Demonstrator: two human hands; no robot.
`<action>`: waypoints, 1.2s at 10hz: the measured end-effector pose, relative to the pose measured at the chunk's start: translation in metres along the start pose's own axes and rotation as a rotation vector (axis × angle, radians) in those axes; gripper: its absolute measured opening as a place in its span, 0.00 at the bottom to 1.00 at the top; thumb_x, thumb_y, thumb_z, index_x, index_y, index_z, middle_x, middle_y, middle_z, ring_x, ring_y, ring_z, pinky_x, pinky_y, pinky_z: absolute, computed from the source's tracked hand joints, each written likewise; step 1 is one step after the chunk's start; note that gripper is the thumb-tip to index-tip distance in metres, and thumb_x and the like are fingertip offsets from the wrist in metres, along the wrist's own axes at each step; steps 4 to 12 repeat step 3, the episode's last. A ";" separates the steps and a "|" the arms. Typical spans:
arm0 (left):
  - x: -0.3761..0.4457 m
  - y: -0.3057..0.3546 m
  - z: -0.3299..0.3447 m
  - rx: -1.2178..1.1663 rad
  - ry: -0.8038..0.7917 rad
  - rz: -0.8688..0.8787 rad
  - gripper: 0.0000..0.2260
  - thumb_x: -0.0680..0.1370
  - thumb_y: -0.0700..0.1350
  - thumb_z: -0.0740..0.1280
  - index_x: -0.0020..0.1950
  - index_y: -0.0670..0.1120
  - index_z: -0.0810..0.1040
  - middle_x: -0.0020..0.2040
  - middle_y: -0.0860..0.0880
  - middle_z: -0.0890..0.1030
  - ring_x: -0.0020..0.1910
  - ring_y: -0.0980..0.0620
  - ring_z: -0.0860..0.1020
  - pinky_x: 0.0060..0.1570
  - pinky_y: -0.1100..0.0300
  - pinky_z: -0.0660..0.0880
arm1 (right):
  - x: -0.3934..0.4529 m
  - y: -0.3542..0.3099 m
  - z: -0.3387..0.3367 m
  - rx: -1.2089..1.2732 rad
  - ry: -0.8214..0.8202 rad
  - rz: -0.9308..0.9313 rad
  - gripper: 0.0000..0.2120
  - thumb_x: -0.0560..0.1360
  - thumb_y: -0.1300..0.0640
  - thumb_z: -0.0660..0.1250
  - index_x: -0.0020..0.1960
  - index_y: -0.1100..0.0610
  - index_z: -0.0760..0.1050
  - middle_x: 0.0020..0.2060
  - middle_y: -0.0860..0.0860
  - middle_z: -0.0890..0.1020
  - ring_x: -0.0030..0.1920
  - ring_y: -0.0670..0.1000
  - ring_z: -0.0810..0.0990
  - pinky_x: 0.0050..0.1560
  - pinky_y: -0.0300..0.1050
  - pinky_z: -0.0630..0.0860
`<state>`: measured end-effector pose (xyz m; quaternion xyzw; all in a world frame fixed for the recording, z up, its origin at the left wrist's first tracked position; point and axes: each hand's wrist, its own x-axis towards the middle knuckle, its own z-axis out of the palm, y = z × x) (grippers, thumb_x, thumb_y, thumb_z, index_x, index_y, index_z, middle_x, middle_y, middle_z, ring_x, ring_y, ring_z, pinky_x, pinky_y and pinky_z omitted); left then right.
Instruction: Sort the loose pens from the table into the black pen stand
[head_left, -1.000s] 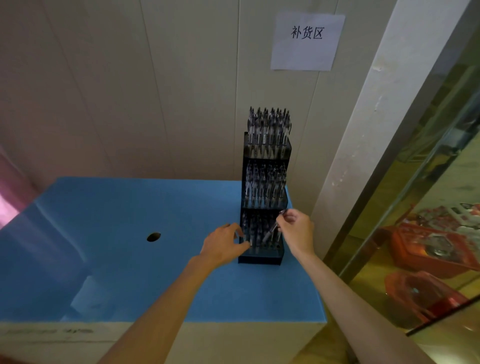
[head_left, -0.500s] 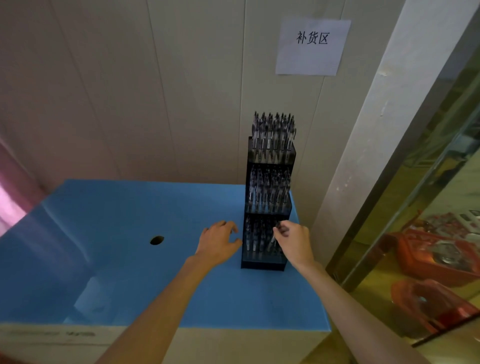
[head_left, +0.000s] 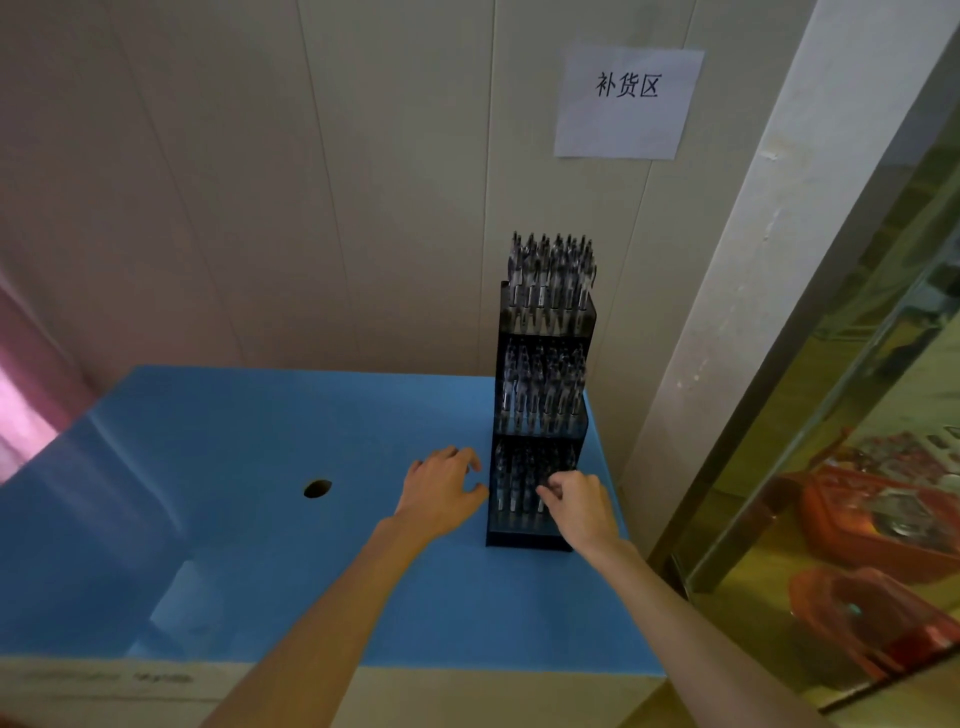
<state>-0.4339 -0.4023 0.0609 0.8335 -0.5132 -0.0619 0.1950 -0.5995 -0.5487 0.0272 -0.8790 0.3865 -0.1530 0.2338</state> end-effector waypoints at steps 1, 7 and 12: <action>-0.001 0.002 -0.003 -0.002 0.000 -0.006 0.14 0.79 0.54 0.64 0.63 0.51 0.74 0.58 0.51 0.77 0.59 0.50 0.75 0.60 0.52 0.69 | 0.000 -0.003 -0.002 -0.019 -0.003 0.001 0.22 0.80 0.54 0.69 0.29 0.54 0.67 0.23 0.48 0.72 0.26 0.48 0.74 0.28 0.41 0.70; -0.001 0.005 -0.011 -0.001 -0.004 -0.001 0.14 0.80 0.54 0.64 0.63 0.51 0.74 0.59 0.51 0.77 0.60 0.50 0.75 0.61 0.52 0.70 | 0.004 0.009 -0.004 -0.048 -0.084 0.030 0.15 0.79 0.54 0.69 0.35 0.59 0.79 0.31 0.54 0.82 0.33 0.49 0.80 0.36 0.47 0.80; -0.001 0.005 -0.011 -0.001 -0.004 -0.001 0.14 0.80 0.54 0.64 0.63 0.51 0.74 0.59 0.51 0.77 0.60 0.50 0.75 0.61 0.52 0.70 | 0.004 0.009 -0.004 -0.048 -0.084 0.030 0.15 0.79 0.54 0.69 0.35 0.59 0.79 0.31 0.54 0.82 0.33 0.49 0.80 0.36 0.47 0.80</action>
